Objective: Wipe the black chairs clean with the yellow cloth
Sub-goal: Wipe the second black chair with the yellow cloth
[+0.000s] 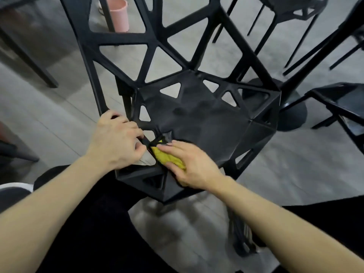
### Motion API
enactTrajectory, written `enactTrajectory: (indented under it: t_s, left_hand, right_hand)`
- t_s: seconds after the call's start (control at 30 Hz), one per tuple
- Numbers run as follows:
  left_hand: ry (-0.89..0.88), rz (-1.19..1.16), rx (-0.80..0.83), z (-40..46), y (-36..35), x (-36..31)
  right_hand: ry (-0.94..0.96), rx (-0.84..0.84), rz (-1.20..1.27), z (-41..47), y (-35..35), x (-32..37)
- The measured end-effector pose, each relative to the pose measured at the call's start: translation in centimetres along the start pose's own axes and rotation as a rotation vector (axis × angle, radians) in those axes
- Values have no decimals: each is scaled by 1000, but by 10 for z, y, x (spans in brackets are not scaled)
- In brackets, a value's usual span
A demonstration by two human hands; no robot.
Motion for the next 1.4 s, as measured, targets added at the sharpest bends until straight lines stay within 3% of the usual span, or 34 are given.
enactTrajectory:
  t_s: [0.13,0.23,0.3,0.43,0.57,0.7,0.8,0.9,0.97,1.03,1.23,1.4]
  left_hand:
    - [26,27,0,2,0,1]
    - [38,43,8,6,0,4]
    - [41,52,27,7,1,5]
    - [35,59,45,7,4,4]
    - [29,87,92,-10,-1,-11]
    - [27,28,114,-42,-8,-39]
    - [57,16,67,-36,-7,-36]
    - [38,22,30,-35,-5,-39]
    - [43,21,20,-34,-4,-39]
    - [46,5,14,-33,-2,-40]
    - [61,-24,-20,-20,1,-44]
    - [90,51,-16,44,-17,-46]
  right_hand:
    - [-395,-195,-272,17,102,-137]
    - [-505,-305,-358,17,121,-155]
    - [-434,-363,-292,9,86,-98]
    - [-84,-225,-12,-18,-13,35]
    - [9,-218,-9,-35,24,-5]
    - [-438,-479,-182,-42,140,-147]
    - [-618,-582,-212,-48,155,-177]
    - [-426,-654,-199,-57,95,-90]
    - [-155,-556,-153,-64,32,-10]
    - [-49,-480,-104,-68,-6,25]
    - [118,-446,-128,-57,1,-7]
    - [23,-408,-131,-1,28,-63]
Point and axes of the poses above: each hand's wrist, its own z-axis towards the middle knuckle, its own y-axis out of the back of the hand, x = y × z, the point moved 9 cm from there along z, towards the middle knuckle, and after that the axes turned 12 degrees about -x, right-handed, at the moved point
